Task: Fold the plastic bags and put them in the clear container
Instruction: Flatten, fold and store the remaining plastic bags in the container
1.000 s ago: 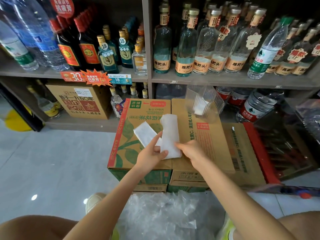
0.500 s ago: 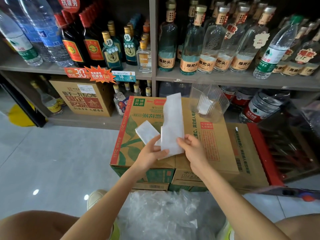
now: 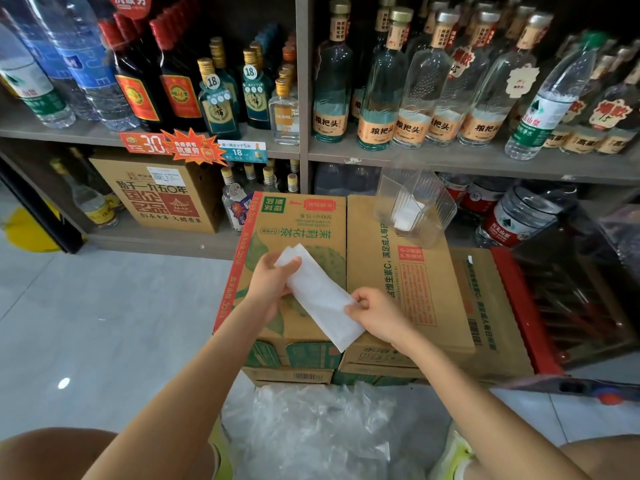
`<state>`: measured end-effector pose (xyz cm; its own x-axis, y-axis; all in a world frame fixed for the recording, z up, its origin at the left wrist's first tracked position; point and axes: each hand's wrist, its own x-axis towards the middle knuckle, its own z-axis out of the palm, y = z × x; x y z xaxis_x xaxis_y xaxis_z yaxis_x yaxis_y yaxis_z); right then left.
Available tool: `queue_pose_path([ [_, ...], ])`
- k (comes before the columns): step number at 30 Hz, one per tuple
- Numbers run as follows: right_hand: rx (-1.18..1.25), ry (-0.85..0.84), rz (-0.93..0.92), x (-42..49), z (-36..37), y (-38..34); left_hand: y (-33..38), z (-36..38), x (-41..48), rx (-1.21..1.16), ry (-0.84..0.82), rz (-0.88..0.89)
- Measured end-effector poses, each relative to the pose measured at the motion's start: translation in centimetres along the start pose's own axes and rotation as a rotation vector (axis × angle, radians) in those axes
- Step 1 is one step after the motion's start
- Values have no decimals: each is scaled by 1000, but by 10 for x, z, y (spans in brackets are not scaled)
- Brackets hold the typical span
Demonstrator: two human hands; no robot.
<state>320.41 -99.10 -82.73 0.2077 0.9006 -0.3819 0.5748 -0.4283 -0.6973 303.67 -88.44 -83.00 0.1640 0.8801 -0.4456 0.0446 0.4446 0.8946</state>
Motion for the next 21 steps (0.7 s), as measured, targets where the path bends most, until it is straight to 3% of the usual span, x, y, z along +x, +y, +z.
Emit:
queue_pose_path([
  [8,-292,96,-95,2,-9,8,6,8,20,548,120,262],
  [15,-356,185,-180,4,-6,20,1,14,26,761,132,405],
  [17,-348,180,-192,4,-6,21,-2,14,26,879,192,544],
  [19,-344,154,-193,4,-8,20,-7,12,23,1037,228,791],
  [21,-348,123,-188,5,-11,20,-11,12,17,1151,109,1036],
])
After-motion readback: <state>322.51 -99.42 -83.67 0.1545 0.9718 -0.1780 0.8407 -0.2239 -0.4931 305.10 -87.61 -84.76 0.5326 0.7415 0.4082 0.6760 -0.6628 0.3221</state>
